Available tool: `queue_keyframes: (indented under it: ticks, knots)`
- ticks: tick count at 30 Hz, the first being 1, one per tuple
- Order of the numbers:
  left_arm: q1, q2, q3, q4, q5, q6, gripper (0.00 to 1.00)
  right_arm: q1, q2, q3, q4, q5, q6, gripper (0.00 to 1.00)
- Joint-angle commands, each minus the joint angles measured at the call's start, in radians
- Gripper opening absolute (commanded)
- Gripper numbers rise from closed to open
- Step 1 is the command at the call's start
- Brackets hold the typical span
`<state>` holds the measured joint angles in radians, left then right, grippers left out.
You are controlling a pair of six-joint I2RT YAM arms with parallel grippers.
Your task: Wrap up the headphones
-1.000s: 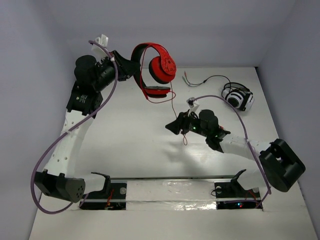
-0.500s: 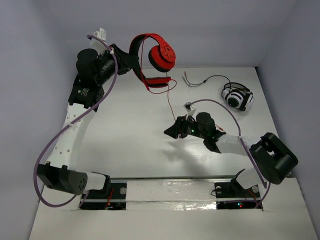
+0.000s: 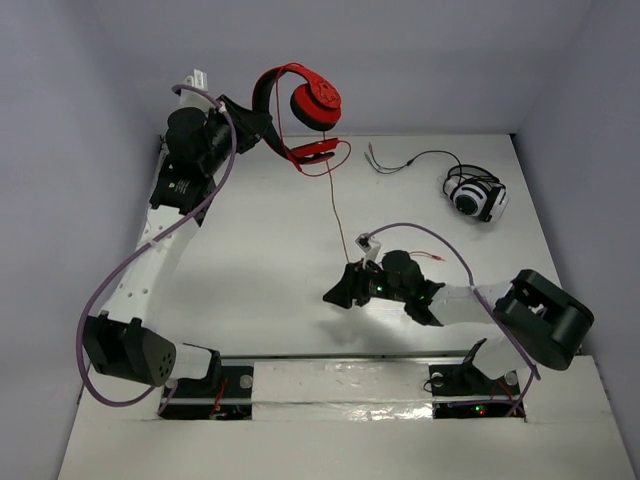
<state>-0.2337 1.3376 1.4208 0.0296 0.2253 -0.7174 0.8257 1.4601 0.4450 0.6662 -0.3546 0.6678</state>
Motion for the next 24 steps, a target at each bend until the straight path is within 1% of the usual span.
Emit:
queue_keyframes:
  ticks: [1,2,3,4,6,7,8,10,11,12,13,14,16,17,18,19,20,21,22,24]
  knots:
    - [0.008,-0.035,-0.034,0.118,-0.111,-0.056,0.00,0.038,-0.052,-0.034,0.111,0.028,0.033,0.53]
    - [0.008,-0.035,-0.054,0.127,-0.124,-0.059,0.00,0.038,-0.059,-0.040,0.115,0.034,0.038,0.50]
    - [0.008,-0.055,-0.069,0.131,-0.144,-0.054,0.00,0.056,-0.067,-0.042,0.112,0.040,0.041,0.42]
    - [0.008,-0.066,-0.101,0.135,-0.193,-0.050,0.00,0.067,-0.076,-0.034,0.098,0.043,0.045,0.23]
    - [0.008,-0.090,-0.135,0.150,-0.216,-0.054,0.00,0.113,-0.092,-0.009,0.011,0.074,0.039,0.13]
    - [0.008,-0.098,-0.169,0.154,-0.253,-0.060,0.00,0.131,-0.101,0.007,-0.034,0.094,0.024,0.06]
    - [0.008,-0.106,-0.192,0.177,-0.277,-0.074,0.00,0.148,-0.116,0.047,-0.125,0.115,0.018,0.04]
    - [-0.002,-0.130,-0.261,0.211,-0.326,-0.117,0.00,0.196,-0.129,0.081,-0.200,0.187,0.010,0.00]
    - [-0.003,-0.136,-0.279,0.231,-0.351,-0.126,0.00,0.210,-0.135,0.116,-0.277,0.215,0.013,0.00]
    - [-0.018,-0.137,-0.292,0.233,-0.377,-0.128,0.00,0.222,-0.147,0.133,-0.310,0.241,0.013,0.00]
    - [-0.044,-0.135,-0.304,0.234,-0.407,-0.104,0.00,0.236,-0.152,0.150,-0.344,0.274,0.012,0.00]
    - [-0.061,-0.130,-0.309,0.224,-0.484,-0.087,0.00,0.260,-0.158,0.168,-0.419,0.288,0.012,0.00]
    - [-0.090,-0.129,-0.332,0.219,-0.550,-0.047,0.00,0.294,-0.176,0.231,-0.500,0.345,0.004,0.00]
    - [-0.123,-0.129,-0.341,0.227,-0.613,-0.033,0.00,0.334,-0.184,0.256,-0.590,0.362,0.000,0.00]
    - [-0.156,-0.126,-0.348,0.228,-0.677,0.004,0.00,0.357,-0.196,0.309,-0.669,0.415,-0.013,0.00]
    - [-0.156,-0.120,-0.347,0.228,-0.701,0.022,0.00,0.377,-0.202,0.337,-0.669,0.437,-0.020,0.00]
    - [-0.188,-0.114,-0.344,0.208,-0.727,0.038,0.00,0.395,-0.210,0.369,-0.773,0.453,-0.028,0.00]
    - [-0.208,-0.103,-0.341,0.199,-0.753,0.058,0.00,0.423,-0.214,0.433,-0.815,0.468,-0.039,0.00]
    - [-0.228,-0.100,-0.345,0.191,-0.818,0.074,0.00,0.432,-0.227,0.466,-0.853,0.489,-0.063,0.00]
    - [-0.280,-0.103,-0.381,0.194,-0.871,0.127,0.00,0.443,-0.244,0.555,-0.971,0.506,-0.097,0.00]
